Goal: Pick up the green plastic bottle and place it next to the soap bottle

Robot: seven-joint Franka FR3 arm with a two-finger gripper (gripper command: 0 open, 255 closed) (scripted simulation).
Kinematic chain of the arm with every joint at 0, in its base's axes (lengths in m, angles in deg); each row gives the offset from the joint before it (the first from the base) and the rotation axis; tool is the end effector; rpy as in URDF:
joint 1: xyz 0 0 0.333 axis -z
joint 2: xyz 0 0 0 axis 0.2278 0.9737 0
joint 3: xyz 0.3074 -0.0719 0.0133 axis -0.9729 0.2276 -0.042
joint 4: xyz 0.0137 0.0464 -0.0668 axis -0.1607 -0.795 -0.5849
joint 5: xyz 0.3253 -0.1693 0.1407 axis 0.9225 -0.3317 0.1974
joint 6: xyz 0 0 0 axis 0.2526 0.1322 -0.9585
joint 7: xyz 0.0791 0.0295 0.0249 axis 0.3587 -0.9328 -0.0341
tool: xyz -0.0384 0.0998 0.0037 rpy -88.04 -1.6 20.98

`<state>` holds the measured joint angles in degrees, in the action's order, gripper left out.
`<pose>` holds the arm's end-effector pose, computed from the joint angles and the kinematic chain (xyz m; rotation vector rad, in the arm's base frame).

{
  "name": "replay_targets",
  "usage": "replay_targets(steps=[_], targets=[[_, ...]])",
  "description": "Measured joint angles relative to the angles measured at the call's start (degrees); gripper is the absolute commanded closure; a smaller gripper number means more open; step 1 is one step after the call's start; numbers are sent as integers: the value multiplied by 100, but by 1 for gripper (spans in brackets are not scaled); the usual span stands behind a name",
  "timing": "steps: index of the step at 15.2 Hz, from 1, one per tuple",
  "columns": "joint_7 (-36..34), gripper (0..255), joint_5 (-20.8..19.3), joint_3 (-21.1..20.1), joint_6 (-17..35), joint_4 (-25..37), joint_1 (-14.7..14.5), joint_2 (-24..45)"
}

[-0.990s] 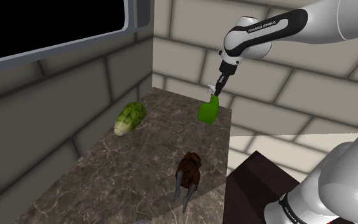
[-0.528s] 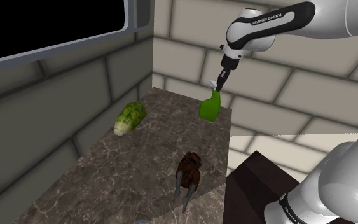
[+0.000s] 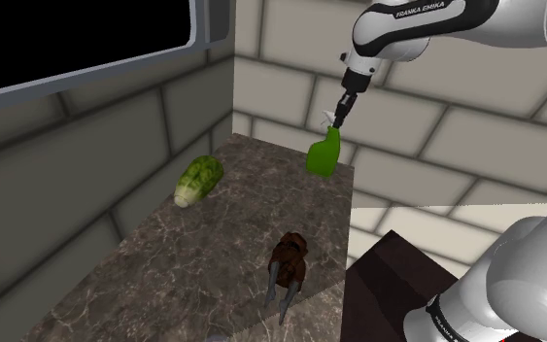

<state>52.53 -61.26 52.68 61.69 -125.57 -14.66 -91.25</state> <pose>0.5231 -0.1413 0.4886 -3.0229 -0.5543 -0.0934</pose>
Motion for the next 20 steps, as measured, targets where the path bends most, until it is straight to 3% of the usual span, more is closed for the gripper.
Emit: replay_targets(steps=[20], targets=[[-116,255,-40,-1,-1543,1512,0,-37]])
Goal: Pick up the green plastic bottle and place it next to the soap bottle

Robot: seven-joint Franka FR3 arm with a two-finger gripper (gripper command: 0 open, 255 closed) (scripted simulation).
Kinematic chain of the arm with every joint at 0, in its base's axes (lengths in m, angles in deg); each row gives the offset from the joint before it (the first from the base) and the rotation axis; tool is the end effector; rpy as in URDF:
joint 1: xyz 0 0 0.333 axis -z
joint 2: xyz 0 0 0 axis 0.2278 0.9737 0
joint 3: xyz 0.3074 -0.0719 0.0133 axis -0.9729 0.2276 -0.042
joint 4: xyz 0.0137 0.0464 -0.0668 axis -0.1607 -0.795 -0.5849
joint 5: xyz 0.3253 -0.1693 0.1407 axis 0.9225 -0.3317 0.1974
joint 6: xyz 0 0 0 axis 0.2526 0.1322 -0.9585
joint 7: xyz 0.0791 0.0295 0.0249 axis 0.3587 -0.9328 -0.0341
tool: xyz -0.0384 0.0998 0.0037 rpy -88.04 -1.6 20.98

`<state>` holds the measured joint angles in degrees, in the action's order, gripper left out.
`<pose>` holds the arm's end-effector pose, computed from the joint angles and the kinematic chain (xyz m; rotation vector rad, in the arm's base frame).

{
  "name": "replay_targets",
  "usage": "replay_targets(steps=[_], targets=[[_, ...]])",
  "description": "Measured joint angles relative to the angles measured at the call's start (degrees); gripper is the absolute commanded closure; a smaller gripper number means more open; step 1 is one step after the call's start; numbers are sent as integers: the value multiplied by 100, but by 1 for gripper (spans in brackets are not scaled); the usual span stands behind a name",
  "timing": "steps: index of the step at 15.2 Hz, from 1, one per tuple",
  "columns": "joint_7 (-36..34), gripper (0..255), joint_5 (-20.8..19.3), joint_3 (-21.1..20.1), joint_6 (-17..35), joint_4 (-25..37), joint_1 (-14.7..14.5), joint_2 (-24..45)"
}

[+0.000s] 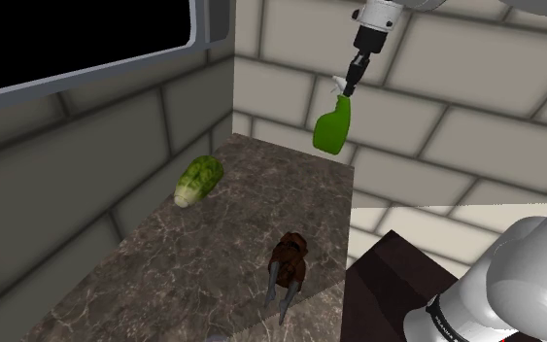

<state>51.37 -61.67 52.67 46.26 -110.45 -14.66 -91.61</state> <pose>0.5230 -0.1420 0.5947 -3.0230 -0.5544 -0.0930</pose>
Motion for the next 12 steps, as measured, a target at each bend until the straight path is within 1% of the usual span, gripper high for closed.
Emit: replay_targets(steps=[12], targets=[[-21,255,65,28,-972,1192,17,231]])
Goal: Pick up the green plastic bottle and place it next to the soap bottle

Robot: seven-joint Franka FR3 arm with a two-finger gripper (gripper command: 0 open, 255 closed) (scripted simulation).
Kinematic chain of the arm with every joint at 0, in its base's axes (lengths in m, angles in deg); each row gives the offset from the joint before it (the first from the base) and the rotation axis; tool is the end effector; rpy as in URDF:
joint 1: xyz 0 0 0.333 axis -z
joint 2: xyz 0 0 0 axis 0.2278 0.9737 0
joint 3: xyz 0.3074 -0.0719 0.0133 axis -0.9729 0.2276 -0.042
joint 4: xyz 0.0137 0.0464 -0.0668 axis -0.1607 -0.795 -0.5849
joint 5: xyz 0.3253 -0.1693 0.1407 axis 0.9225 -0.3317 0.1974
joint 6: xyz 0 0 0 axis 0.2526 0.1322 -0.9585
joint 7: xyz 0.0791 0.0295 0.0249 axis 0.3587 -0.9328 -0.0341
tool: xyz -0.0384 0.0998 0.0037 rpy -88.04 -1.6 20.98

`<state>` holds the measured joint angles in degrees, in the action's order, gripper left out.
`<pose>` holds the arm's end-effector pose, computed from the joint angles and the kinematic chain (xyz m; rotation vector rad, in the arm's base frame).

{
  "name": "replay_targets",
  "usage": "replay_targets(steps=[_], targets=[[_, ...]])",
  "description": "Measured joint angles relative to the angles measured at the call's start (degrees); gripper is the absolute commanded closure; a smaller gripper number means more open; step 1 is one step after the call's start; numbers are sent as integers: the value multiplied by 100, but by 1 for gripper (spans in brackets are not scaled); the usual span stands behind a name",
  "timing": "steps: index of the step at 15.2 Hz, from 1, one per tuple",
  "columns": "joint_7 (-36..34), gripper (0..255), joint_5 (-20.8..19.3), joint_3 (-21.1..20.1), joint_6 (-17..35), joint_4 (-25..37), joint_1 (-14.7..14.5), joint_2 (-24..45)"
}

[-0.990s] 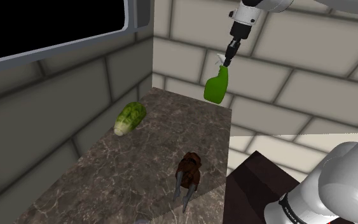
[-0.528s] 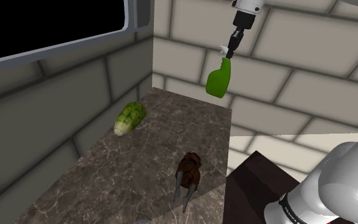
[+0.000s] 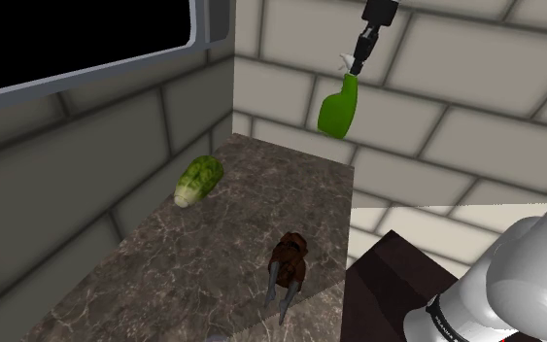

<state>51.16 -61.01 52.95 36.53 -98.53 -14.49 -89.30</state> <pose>0.5221 -0.1415 0.6573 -3.0228 -0.5544 -0.0930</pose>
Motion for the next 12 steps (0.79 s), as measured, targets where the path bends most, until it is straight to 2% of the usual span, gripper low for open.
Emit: replay_targets(steps=[12], targets=[[20,255,196,76,-1135,1675,88,573]])
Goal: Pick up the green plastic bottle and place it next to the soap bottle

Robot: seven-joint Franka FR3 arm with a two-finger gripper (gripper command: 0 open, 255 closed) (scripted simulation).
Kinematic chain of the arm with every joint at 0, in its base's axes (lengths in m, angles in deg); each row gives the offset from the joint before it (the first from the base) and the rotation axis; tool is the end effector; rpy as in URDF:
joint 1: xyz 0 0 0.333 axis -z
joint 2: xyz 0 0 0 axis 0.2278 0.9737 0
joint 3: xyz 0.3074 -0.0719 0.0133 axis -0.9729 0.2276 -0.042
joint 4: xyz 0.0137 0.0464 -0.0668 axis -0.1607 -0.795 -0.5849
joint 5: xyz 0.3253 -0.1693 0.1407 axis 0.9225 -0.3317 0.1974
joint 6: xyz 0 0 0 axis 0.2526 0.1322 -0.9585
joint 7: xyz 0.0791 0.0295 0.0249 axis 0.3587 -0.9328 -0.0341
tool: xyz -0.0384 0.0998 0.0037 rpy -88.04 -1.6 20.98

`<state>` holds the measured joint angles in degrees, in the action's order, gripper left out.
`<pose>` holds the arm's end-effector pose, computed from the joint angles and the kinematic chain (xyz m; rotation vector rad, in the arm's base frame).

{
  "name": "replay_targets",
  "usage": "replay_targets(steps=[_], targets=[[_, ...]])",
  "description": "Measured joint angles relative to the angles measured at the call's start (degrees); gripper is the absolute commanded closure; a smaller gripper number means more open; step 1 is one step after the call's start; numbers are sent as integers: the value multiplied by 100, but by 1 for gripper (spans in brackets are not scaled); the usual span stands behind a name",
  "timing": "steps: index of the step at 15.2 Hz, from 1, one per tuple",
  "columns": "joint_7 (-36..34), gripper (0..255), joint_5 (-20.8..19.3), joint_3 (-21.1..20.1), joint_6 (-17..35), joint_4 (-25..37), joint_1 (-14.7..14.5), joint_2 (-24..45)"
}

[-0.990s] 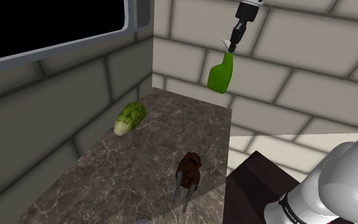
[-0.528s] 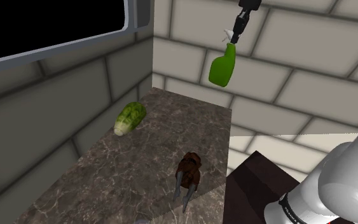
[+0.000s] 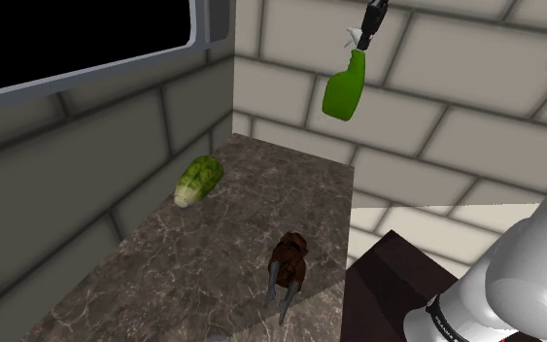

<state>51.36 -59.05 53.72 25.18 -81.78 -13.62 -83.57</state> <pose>0.5236 -0.1405 0.7204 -3.0229 -0.5541 -0.0929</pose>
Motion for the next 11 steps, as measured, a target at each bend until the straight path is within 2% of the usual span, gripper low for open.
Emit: replay_targets(steps=[3,9,11], targets=[[-45,255,26,-8,-206,269,-7,64],[-883,255,-213,-452,127,-667,-507,-636],[-1153,255,-234,-597,148,-755,-636,-727]])
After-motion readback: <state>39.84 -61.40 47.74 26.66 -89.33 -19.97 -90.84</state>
